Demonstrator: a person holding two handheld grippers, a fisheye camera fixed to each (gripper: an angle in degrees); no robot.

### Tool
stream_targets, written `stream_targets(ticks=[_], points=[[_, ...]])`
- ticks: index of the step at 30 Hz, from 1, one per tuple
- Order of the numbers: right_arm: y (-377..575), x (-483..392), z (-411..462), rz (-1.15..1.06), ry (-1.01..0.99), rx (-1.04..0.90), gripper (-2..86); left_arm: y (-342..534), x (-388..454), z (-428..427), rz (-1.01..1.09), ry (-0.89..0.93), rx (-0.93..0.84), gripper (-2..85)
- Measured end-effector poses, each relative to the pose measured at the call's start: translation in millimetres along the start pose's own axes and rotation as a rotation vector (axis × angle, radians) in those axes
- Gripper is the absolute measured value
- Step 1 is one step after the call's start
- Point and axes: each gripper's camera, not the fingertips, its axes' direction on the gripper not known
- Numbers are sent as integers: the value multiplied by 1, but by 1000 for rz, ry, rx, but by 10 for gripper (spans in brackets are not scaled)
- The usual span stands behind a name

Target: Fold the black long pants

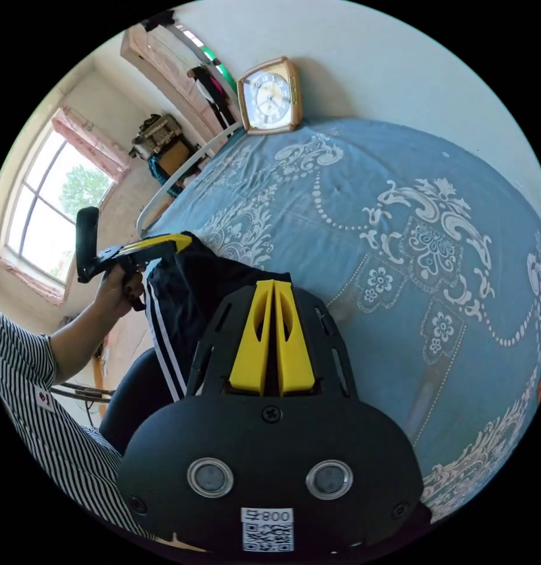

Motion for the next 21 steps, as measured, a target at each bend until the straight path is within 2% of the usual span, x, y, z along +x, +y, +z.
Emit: stream_targets(ticks=[2,5,8,13,15,21], points=[[2,8,-11,14,4,63,30,14,-37,-32,-78,-95,39,55],[2,26,-9,76,-41,52,60,35,-110,-67,-226,-167,49,71],[-1,40,0,128,-125,19,67,54,-177,-74,-347,-141,8,67],[-7,52,22,168,-180,-83,27,77,-235,-65,-409,48,-82,16],[-7,55,25,174,-207,-95,16,87,-247,-86,-411,51,-52,9],[1,60,-10,187,-230,72,5,117,-280,-171,-446,18,168,13]])
